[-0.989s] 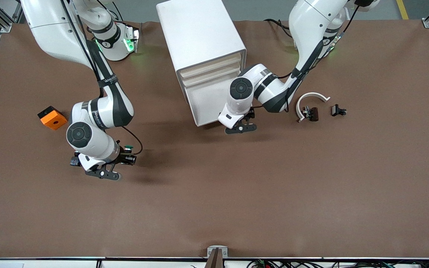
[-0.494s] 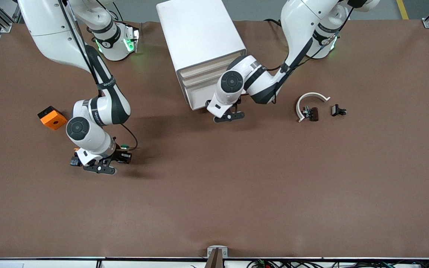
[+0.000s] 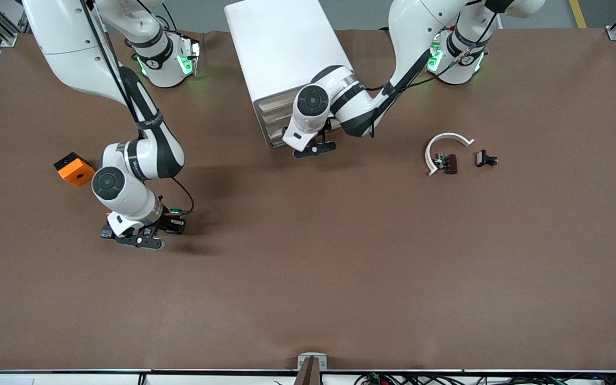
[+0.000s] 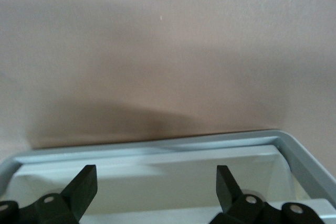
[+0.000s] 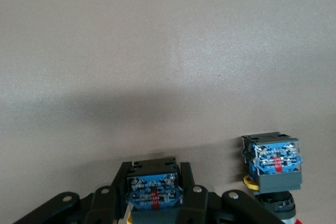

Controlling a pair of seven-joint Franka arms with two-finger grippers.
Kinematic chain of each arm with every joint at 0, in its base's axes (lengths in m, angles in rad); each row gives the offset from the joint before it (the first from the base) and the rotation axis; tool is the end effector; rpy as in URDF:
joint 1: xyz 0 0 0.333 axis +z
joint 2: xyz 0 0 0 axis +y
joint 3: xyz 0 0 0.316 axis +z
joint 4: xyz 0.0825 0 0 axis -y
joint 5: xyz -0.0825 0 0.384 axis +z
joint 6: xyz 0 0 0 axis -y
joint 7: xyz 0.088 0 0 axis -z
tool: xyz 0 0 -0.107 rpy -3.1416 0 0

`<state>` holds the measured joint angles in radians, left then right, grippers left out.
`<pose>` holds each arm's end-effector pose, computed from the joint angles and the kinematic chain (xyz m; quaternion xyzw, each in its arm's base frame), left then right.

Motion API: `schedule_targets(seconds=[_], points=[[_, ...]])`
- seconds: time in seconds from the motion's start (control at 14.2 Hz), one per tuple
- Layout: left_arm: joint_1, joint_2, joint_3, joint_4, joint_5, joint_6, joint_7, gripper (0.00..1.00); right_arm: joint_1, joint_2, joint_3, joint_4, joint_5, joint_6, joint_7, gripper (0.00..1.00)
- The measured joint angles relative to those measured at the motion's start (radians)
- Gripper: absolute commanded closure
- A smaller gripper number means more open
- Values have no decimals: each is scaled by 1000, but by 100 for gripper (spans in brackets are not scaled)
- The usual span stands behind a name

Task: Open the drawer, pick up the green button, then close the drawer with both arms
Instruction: 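Push the drawer shut with the left gripper, then place the green button beside the red button with the right gripper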

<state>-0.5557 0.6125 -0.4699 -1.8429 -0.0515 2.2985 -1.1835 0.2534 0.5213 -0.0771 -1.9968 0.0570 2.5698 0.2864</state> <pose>0.3427 -0.5341 0.2176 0.9792 0.1263 -0.1567 0.0249 0.6041 0.1079 0.2010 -0.9970 0.0729 -0.0269 0.0033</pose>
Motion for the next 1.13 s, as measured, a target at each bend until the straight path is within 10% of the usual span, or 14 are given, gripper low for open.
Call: schedule_targets(seconds=[0.35, 1.13], points=[[41, -1, 7, 35, 1, -2, -37, 0, 10, 2, 10, -11, 0, 22, 13, 100], [467, -106, 12, 355, 181, -393, 130, 0, 40, 20, 14, -21, 0, 30, 58, 100]])
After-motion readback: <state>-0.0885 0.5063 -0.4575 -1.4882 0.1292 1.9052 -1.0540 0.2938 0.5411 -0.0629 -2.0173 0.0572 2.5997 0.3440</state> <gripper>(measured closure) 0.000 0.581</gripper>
